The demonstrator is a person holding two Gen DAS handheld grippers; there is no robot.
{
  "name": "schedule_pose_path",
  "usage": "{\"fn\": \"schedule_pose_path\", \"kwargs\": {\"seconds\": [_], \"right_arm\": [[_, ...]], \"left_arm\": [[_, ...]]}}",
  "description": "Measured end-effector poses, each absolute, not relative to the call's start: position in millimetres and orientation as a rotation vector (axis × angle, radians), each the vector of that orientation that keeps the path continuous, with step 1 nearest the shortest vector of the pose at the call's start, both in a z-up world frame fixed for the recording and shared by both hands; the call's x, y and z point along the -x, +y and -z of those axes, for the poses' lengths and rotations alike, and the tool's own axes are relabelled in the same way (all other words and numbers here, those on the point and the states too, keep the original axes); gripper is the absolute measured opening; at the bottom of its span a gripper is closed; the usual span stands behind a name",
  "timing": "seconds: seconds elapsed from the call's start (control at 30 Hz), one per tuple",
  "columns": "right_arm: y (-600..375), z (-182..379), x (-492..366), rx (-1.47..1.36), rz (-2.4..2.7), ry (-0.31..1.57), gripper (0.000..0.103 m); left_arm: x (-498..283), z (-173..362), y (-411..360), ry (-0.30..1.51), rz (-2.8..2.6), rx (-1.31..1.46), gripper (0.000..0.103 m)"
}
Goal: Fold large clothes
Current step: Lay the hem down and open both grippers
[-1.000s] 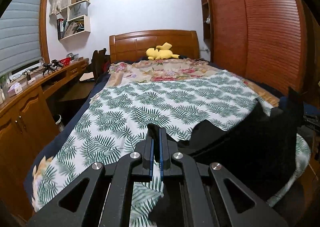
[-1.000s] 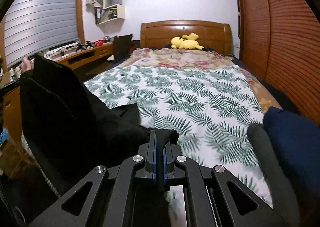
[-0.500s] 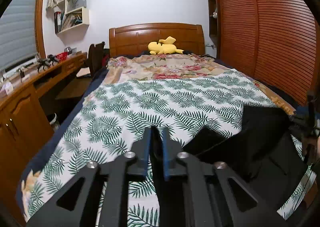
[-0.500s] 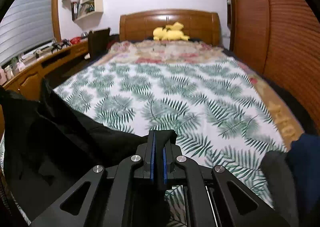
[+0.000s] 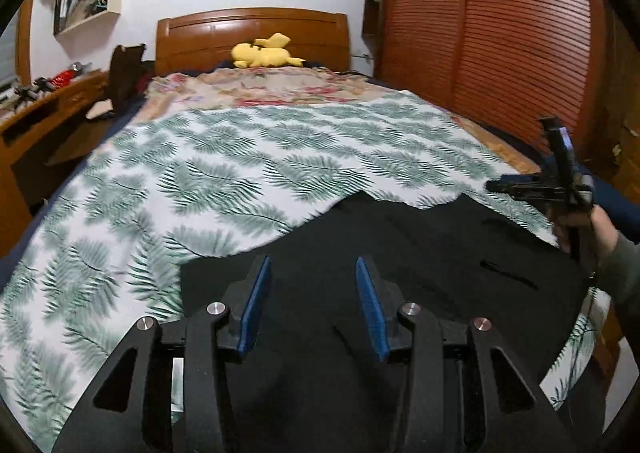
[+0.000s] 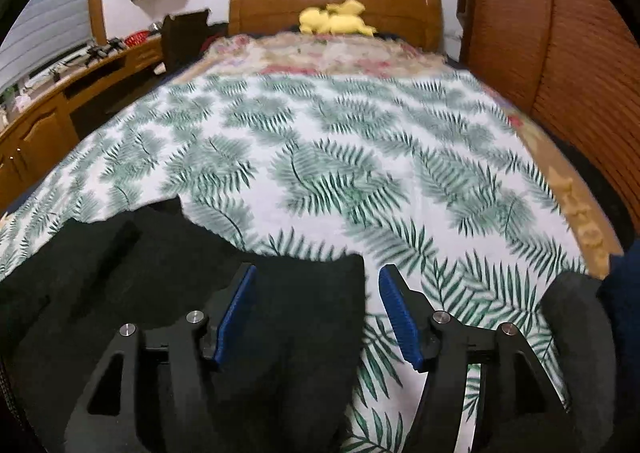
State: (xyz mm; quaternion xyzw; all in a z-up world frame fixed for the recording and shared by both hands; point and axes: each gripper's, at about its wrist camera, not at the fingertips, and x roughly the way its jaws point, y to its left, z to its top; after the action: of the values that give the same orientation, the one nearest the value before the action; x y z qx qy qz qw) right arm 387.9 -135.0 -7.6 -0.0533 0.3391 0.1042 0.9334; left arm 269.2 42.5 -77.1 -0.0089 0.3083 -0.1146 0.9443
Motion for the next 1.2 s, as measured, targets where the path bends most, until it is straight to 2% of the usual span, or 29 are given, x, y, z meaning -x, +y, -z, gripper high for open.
{"fn": "schedule_pose_path", "kwargs": {"seconds": [0.37, 0.4, 0.43, 0.47, 0.5, 0.53, 0.57, 0.6, 0.9, 1.03, 1.1, 1.13, 1.17, 1.2], "right_arm": [[-147.5, 65.8, -455.5, 0.008, -0.221, 0.946, 0.064], [-147.4, 65.4, -458.0, 0.003, -0.226, 0.946, 0.048], [-146.6, 64.2, -460.7, -0.002, -0.241, 0.947, 0.038], [-144.3, 61.6, -462.3, 0.000, -0.259, 0.943, 0.020], [-141.1, 57.9, -462.6, 0.016, -0.266, 0.927, 0.006], [-135.0, 52.9, -461.9, 0.051, -0.272, 0.905, 0.006], [-129.4, 47.6, -460.5, 0.082, -0.277, 0.880, 0.004], [-123.3, 40.5, -458.0, 0.113, -0.283, 0.844, 0.004], [-97.6, -25.1, -443.3, 0.234, -0.215, 0.592, 0.003], [-105.9, -19.4, -458.5, 0.253, -0.072, 0.660, 0.006], [-108.3, -13.4, -458.4, 0.252, -0.061, 0.702, 0.024], [-109.4, -11.6, -454.6, 0.258, -0.043, 0.711, 0.030], [-110.4, -11.0, -449.6, 0.264, -0.035, 0.714, 0.045], [-109.8, -12.1, -445.0, 0.266, -0.041, 0.717, 0.054]], "left_arm": [[-248.6, 91.1, 23.2, 0.623, 0.310, -0.023, 0.045], [-247.4, 92.2, 22.0, 0.626, 0.313, -0.027, 0.045], [-246.4, 93.2, 21.2, 0.631, 0.314, -0.029, 0.045], [-245.6, 93.8, 21.1, 0.632, 0.314, -0.029, 0.046], [-245.1, 94.8, 21.1, 0.633, 0.313, -0.028, 0.049], [-243.7, 96.0, 21.3, 0.634, 0.315, -0.026, 0.069], [-242.5, 96.3, 21.7, 0.630, 0.320, -0.022, 0.084], [-240.5, 95.9, 22.1, 0.622, 0.324, -0.018, 0.084], [-231.5, 93.5, 20.3, 0.606, 0.323, -0.019, 0.084], [-228.2, 97.4, 14.8, 0.615, 0.330, -0.036, 0.084], [-227.0, 99.8, 12.7, 0.625, 0.334, -0.039, 0.084], [-226.3, 100.8, 12.0, 0.629, 0.337, -0.038, 0.084], [-226.2, 101.2, 11.7, 0.631, 0.338, -0.038, 0.084], [-226.1, 101.1, 11.1, 0.632, 0.338, -0.039, 0.084]]}}
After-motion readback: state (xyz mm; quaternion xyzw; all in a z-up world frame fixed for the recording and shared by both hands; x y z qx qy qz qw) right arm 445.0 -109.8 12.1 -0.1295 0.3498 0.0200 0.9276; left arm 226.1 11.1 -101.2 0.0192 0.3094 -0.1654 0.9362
